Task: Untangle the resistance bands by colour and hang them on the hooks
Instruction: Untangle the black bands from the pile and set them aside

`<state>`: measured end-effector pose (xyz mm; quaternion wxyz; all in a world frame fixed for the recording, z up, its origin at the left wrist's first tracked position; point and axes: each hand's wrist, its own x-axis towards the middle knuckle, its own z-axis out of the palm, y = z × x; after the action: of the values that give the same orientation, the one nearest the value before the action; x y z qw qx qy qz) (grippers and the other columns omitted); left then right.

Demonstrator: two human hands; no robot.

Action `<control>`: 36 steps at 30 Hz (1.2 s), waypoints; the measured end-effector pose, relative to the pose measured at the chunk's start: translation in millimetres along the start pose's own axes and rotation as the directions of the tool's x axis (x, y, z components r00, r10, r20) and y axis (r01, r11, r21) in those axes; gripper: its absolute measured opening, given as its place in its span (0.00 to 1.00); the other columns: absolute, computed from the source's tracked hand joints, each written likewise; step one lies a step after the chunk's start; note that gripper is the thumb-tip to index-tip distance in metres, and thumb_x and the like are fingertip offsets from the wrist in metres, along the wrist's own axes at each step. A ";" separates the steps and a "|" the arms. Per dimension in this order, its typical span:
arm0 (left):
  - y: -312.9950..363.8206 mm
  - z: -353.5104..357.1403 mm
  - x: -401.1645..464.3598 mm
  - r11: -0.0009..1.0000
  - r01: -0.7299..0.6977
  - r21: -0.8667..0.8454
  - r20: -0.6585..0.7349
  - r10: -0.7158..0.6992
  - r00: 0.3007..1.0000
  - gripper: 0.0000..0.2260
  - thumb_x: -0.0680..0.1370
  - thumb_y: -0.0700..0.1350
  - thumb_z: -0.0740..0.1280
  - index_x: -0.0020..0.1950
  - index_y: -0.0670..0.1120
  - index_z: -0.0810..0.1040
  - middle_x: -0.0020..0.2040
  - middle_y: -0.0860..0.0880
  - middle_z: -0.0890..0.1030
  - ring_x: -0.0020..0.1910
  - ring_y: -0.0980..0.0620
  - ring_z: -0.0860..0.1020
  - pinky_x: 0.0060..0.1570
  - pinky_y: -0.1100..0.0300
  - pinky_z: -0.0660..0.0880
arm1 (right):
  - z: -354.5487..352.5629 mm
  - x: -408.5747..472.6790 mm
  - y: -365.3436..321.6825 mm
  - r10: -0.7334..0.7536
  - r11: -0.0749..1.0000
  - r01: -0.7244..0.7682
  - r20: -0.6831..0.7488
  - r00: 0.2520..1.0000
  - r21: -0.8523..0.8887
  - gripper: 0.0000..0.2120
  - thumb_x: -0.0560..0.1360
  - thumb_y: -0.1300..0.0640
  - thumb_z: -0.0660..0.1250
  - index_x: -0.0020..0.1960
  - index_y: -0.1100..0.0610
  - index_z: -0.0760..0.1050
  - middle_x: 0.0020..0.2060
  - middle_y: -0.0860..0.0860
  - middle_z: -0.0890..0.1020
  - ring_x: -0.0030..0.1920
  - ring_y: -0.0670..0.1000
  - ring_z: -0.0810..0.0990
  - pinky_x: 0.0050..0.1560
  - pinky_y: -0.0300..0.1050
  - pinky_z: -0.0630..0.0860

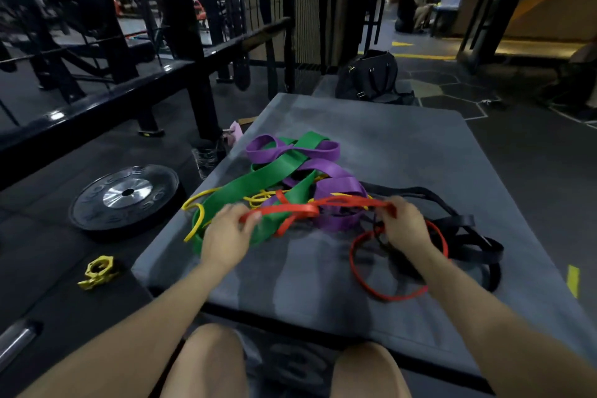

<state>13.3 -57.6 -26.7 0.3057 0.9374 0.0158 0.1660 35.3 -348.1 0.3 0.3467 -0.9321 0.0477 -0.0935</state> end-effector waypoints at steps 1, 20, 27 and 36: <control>-3.1 -4.1 3.5 0.996 0.059 -0.061 -0.041 -0.062 0.997 0.11 0.78 0.49 0.63 0.42 0.42 0.75 0.38 0.45 0.74 0.44 0.40 0.76 0.43 0.51 0.69 | -3.9 1.3 1.5 0.032 0.999 -0.031 -0.035 0.999 0.014 0.08 0.77 0.61 0.62 0.51 0.65 0.76 0.48 0.65 0.81 0.53 0.64 0.78 0.47 0.49 0.69; -8.5 -10.2 -20.8 0.950 -0.306 0.063 0.466 0.243 0.851 0.10 0.75 0.52 0.67 0.46 0.47 0.81 0.47 0.52 0.72 0.52 0.52 0.73 0.55 0.58 0.70 | 21.4 -22.2 -35.6 0.016 0.829 0.193 0.366 0.930 -0.525 0.37 0.68 0.51 0.71 0.73 0.53 0.58 0.68 0.55 0.64 0.69 0.60 0.62 0.68 0.58 0.62; -18.1 -1.5 -21.0 0.971 -0.239 -0.030 0.348 0.234 0.908 0.08 0.75 0.49 0.67 0.51 0.47 0.80 0.51 0.49 0.74 0.55 0.49 0.72 0.60 0.54 0.70 | 45.7 -22.7 -66.7 0.007 0.852 0.318 0.616 0.787 -0.416 0.56 0.62 0.46 0.77 0.77 0.56 0.46 0.73 0.57 0.57 0.74 0.61 0.54 0.73 0.56 0.58; 2.7 -2.4 -26.7 0.962 -0.247 -0.112 0.328 0.271 0.905 0.34 0.66 0.64 0.70 0.67 0.49 0.68 0.62 0.51 0.70 0.64 0.53 0.68 0.64 0.59 0.66 | 59.2 -24.3 -67.4 -0.156 0.938 0.263 0.400 0.903 -0.227 0.04 0.70 0.60 0.68 0.44 0.56 0.77 0.47 0.57 0.83 0.51 0.57 0.80 0.47 0.43 0.72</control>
<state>-12.8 -61.9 -31.4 0.3108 0.9347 -0.1674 0.0413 25.4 -255.8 -2.9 0.2041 -0.9713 -0.1084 0.0573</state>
